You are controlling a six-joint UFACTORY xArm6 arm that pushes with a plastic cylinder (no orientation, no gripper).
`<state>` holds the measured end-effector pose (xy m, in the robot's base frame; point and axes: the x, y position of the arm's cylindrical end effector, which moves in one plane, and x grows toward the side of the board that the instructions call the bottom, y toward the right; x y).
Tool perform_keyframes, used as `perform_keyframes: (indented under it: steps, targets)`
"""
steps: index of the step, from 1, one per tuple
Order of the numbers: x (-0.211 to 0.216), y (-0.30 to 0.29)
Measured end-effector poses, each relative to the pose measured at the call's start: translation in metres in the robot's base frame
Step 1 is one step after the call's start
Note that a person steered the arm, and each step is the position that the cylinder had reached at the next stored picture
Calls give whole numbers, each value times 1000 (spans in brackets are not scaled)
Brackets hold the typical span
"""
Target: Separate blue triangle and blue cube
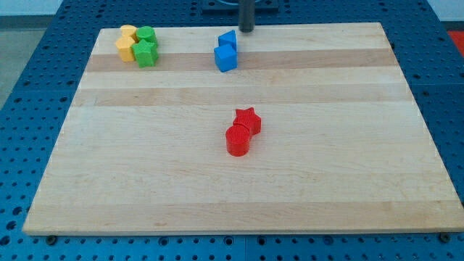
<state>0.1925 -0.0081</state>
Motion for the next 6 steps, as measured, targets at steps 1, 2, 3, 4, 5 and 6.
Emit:
perform_keyframes:
  steps: [1, 2, 3, 4, 5, 6]
  targets:
    - [6, -50]
    - [26, -72]
    - [46, -63]
    - [59, -27]
    - [82, 17]
    - [91, 65]
